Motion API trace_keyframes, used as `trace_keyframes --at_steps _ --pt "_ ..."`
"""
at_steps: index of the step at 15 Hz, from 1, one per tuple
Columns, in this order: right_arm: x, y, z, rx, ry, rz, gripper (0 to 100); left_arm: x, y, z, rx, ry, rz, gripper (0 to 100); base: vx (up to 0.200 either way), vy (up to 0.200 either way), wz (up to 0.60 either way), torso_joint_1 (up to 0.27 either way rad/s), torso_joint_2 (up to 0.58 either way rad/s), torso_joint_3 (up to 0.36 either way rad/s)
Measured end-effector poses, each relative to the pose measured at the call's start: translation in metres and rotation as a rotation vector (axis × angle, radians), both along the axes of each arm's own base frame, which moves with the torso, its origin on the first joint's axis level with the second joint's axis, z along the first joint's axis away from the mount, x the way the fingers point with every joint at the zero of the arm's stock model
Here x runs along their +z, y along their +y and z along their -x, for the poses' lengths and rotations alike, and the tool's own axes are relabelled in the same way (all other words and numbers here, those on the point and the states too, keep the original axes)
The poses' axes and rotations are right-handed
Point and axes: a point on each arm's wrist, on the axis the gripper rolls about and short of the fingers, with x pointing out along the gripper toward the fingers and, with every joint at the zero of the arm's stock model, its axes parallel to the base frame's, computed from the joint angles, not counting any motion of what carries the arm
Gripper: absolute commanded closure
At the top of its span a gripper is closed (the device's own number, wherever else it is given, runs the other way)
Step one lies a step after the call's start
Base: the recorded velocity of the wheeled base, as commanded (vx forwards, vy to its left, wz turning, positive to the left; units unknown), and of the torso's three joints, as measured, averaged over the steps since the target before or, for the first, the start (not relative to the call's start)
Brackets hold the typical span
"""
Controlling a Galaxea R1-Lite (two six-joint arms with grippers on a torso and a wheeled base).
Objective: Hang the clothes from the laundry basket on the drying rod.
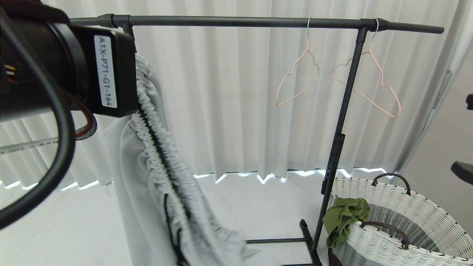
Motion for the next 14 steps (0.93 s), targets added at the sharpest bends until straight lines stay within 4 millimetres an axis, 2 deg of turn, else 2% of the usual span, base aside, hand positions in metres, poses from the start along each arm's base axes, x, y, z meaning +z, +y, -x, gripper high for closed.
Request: trace_keyframes --at_steps 3,7,9,14 --pt "-0.004 -0.012 0.0 -0.084 0.007 0.014 0 -0.011 0.015 -0.003 0.073 0.01 -0.037 100 0.0 0.0 0.0 0.0 0.0 0.0" --pt "-0.021 -0.04 -0.018 -0.543 0.076 0.126 0 -0.013 0.029 0.004 0.083 0.007 -0.043 100 0.0 0.0 0.0 0.0 0.0 0.0" --pt "-0.03 -0.053 -0.021 -0.708 0.095 0.185 0 -0.016 0.033 0.006 0.084 0.008 -0.047 100 0.0 0.0 0.0 0.0 0.0 0.0" --pt "-0.059 -0.075 -0.002 -0.894 0.095 0.31 0 -0.016 0.037 0.008 0.09 0.007 -0.046 100 0.0 0.0 0.0 0.0 0.0 0.0"
